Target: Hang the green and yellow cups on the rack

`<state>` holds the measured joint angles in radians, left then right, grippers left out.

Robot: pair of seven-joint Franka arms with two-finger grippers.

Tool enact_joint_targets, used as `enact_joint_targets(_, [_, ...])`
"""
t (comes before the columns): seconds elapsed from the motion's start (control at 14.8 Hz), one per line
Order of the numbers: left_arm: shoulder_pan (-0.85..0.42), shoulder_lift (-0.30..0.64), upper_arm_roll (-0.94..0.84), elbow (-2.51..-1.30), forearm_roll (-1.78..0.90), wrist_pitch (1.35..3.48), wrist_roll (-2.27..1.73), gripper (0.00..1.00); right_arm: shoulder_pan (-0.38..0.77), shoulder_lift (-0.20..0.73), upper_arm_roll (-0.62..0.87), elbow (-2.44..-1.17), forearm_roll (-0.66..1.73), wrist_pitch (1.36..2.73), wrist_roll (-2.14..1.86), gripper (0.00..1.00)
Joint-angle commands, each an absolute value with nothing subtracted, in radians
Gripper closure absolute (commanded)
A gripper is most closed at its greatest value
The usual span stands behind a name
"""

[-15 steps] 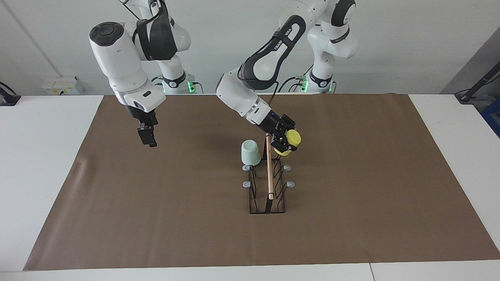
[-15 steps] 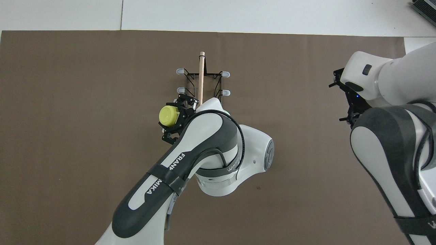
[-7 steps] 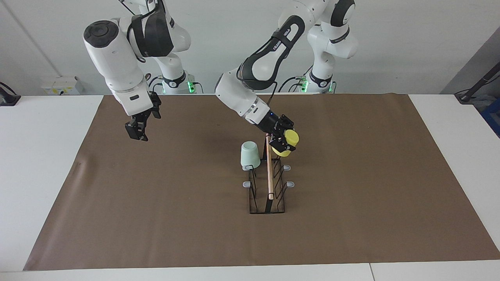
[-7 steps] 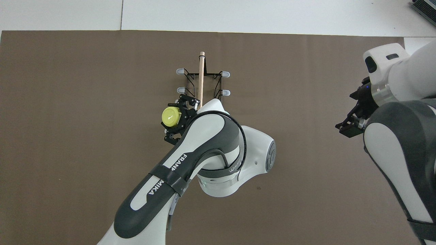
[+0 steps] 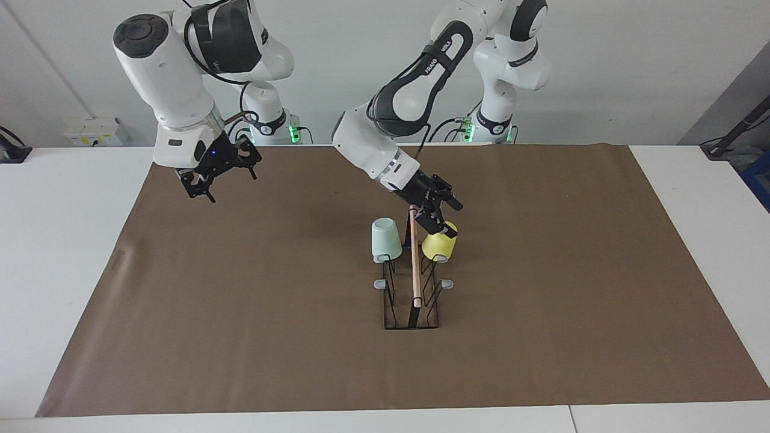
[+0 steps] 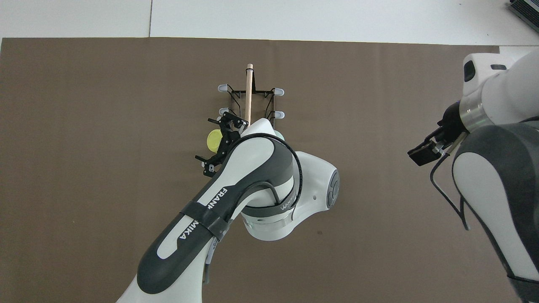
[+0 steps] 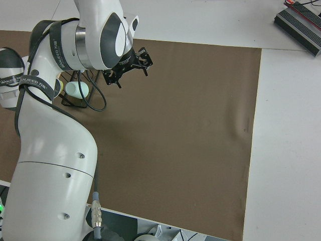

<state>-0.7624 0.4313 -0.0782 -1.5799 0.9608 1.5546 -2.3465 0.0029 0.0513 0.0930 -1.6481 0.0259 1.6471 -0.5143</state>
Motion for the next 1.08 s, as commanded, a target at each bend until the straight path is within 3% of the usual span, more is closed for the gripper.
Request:
enact_joint_targets(0.0, [-0.720, 0.457, -0.080, -1.546, 0.954, 1.560, -2.344, 0.00, -0.058, 0.054, 0.097, -1.644, 0.048, 1.637, -0.503, 0.00])
enact_joint_targets(0.27, [-0.646, 0.448, -0.080, -1.545, 0.945, 1.612, -2.300, 0.00, -0.058, 0.051, 0.097, -1.625, 0.035, 1.649, -0.489, 0.00])
enact_joint_targets(0.61, [-0.502, 0.325, -0.080, -1.548, 0.862, 1.720, -2.130, 0.00, -0.063, 0.055, 0.095, -1.611, 0.028, 1.672, -0.318, 0.00])
enact_joint_targets(1.01, [-0.352, 0.279, -0.081, -1.560, 0.753, 1.850, -1.890, 0.00, -0.049, 0.052, 0.091, -1.601, 0.012, 1.631, -0.197, 0.00])
